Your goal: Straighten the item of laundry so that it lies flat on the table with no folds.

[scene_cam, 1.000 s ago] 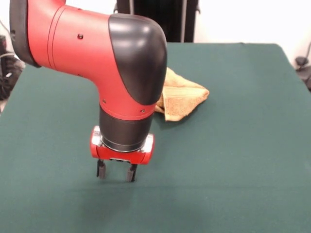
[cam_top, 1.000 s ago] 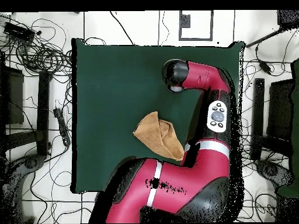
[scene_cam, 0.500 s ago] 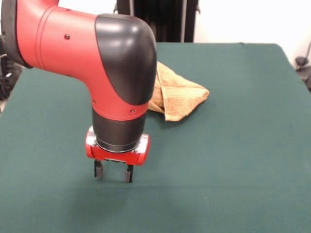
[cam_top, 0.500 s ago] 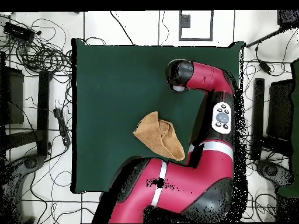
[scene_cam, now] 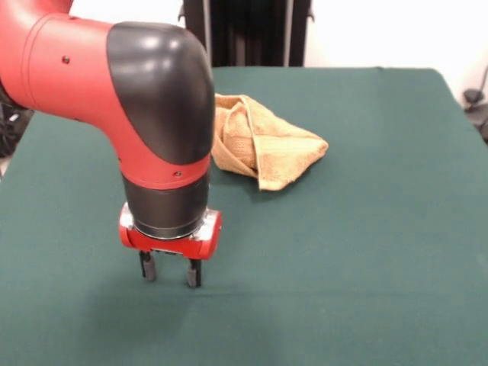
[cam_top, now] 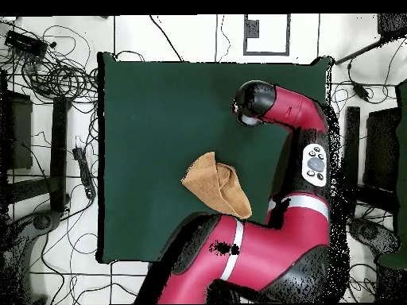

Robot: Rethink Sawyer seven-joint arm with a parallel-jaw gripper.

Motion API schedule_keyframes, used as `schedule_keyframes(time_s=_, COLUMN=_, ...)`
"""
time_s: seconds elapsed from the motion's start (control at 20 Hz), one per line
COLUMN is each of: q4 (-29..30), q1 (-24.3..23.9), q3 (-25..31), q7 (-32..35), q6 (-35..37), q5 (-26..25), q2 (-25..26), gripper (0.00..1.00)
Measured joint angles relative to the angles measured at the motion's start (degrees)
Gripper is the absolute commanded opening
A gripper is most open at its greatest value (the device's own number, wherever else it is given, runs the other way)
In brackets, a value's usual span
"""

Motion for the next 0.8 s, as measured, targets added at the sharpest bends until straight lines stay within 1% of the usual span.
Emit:
schedule_keyframes(time_s=0.25, q4=1.3, q1=-1.4, q3=0.1, q7=0.0, q6=0.4, q5=-0.1, q2=-1.6, gripper=1.00)
schedule_keyframes(time_s=0.8, q4=2.2, q1=-3.7, q3=0.1, q7=0.0, q6=5.1, q5=-0.4, q2=-8.3, gripper=1.00)
